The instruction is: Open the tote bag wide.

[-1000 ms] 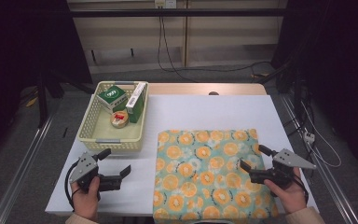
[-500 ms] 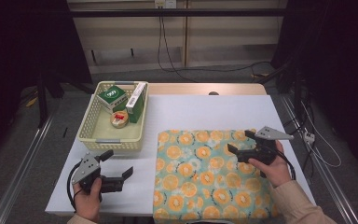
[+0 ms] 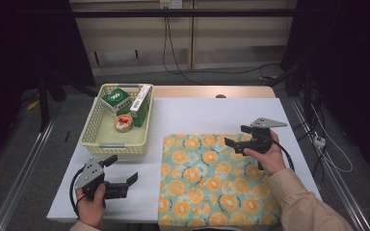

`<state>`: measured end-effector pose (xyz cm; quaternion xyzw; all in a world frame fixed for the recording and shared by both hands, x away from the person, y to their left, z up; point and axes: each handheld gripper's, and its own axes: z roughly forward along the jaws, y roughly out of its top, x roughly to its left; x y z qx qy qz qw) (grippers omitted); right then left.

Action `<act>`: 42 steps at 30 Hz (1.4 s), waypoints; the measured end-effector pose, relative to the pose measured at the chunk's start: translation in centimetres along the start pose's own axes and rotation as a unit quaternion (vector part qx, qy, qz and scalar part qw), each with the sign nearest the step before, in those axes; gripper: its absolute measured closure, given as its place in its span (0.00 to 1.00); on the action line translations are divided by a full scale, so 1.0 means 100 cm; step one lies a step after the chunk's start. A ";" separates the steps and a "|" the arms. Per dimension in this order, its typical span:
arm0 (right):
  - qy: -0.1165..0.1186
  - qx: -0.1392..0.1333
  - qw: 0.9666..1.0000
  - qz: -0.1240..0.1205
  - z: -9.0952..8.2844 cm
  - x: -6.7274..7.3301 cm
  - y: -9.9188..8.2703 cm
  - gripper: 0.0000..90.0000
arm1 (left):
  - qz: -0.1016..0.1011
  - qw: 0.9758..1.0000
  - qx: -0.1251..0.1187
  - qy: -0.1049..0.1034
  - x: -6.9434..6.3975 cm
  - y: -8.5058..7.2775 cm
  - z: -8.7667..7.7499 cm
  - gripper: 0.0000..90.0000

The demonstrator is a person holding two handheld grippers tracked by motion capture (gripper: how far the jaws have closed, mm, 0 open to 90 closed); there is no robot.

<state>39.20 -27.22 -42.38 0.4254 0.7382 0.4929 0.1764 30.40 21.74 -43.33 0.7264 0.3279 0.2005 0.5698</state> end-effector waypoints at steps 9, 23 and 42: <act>0.011 0.023 0.999 -0.024 0.022 0.006 0.007 0.13 | -0.002 1.000 -0.001 0.002 0.000 -0.001 -0.001 0.03; 0.017 0.085 0.994 -0.068 0.059 0.012 0.010 0.30 | -0.006 1.000 0.000 -0.001 0.001 -0.002 0.001 0.03; 0.026 0.147 0.984 -0.093 0.089 -0.001 0.000 0.57 | -0.008 1.000 0.003 0.001 0.002 -0.003 0.003 0.03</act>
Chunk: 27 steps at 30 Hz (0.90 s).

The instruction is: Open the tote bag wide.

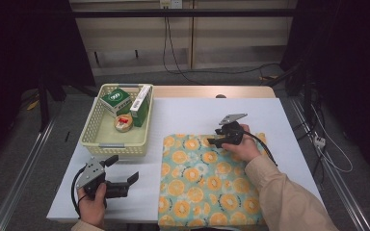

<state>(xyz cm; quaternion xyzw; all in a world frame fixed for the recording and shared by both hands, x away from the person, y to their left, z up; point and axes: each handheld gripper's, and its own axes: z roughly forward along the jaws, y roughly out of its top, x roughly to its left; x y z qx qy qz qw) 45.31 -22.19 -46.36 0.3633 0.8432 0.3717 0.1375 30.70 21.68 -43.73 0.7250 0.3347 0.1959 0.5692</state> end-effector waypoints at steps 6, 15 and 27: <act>0.016 0.009 1.000 0.003 -0.006 -0.005 -0.002 0.82 | 0.000 1.000 -0.001 0.000 -0.001 0.001 0.000 0.03; 0.027 0.016 1.000 -0.001 -0.008 -0.002 -0.002 1.00 | 0.007 1.000 0.003 0.001 -0.002 0.001 -0.001 0.03; 0.032 -0.018 0.999 0.017 -0.019 -0.005 0.002 1.00 | 0.003 1.000 0.003 0.000 -0.003 0.001 0.000 0.03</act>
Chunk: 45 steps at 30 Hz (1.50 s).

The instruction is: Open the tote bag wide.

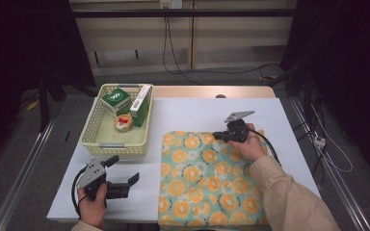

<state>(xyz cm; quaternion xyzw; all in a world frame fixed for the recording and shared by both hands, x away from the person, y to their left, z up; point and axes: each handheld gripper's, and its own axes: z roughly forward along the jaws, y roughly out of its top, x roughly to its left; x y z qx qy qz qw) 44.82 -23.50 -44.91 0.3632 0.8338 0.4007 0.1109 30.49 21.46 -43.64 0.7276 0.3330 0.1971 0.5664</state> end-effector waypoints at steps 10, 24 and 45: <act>-0.019 -0.028 0.999 -0.005 -0.015 -0.002 0.013 1.00 | 0.007 1.000 -0.002 0.000 -0.001 0.001 -0.002 0.03; -0.053 -0.047 0.997 0.000 -0.029 -0.016 0.037 1.00 | 0.008 1.000 -0.005 -0.002 -0.002 0.002 -0.004 0.03; -0.187 -0.069 0.974 0.107 -0.012 -0.122 0.076 0.69 | 0.001 1.000 0.000 -0.006 -0.001 0.002 0.001 0.03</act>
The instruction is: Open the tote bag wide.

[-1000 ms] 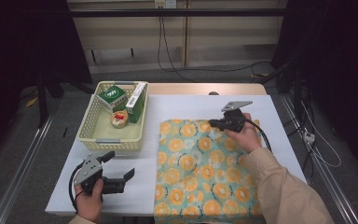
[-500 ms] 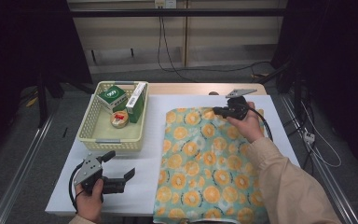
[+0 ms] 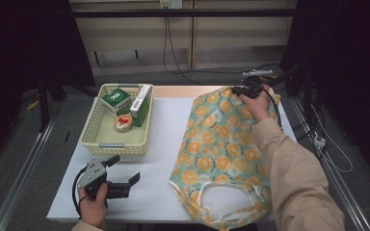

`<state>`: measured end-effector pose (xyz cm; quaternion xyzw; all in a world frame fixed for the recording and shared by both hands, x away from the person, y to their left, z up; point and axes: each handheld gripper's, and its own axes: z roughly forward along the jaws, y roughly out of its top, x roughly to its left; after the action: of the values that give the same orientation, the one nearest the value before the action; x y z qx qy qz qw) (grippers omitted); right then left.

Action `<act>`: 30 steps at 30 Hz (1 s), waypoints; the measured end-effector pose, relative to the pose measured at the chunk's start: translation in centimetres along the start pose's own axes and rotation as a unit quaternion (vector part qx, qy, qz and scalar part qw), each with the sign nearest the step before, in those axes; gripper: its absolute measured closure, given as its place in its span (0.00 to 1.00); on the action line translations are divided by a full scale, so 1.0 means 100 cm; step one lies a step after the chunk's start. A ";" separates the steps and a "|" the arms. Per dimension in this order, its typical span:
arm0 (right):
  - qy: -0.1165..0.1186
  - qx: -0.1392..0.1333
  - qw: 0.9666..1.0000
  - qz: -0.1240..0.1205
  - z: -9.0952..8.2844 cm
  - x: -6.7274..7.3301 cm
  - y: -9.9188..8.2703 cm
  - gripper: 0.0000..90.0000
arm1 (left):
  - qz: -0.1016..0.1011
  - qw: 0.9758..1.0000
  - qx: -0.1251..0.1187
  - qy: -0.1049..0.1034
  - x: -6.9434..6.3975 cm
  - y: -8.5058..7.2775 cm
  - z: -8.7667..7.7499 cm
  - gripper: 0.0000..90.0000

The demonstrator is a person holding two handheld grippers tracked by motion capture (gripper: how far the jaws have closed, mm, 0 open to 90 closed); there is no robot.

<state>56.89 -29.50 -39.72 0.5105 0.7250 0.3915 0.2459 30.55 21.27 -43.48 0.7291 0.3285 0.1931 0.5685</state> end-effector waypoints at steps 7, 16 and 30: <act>0.038 0.021 0.999 -0.007 -0.010 0.012 -0.014 0.44 | -0.001 1.000 0.000 -0.006 -0.002 0.001 0.003 0.03; 0.114 0.017 0.992 -0.046 -0.072 0.056 -0.060 0.34 | 0.005 1.000 0.001 -0.013 -0.004 0.001 0.003 0.03; 0.196 0.053 0.973 -0.109 -0.140 0.127 -0.148 0.32 | 0.005 1.000 0.005 -0.010 -0.005 0.001 0.003 0.03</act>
<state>33.69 -24.57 -43.27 0.3541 0.8301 0.4156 0.1131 30.42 20.71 -43.42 0.7354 0.3199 0.1867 0.5675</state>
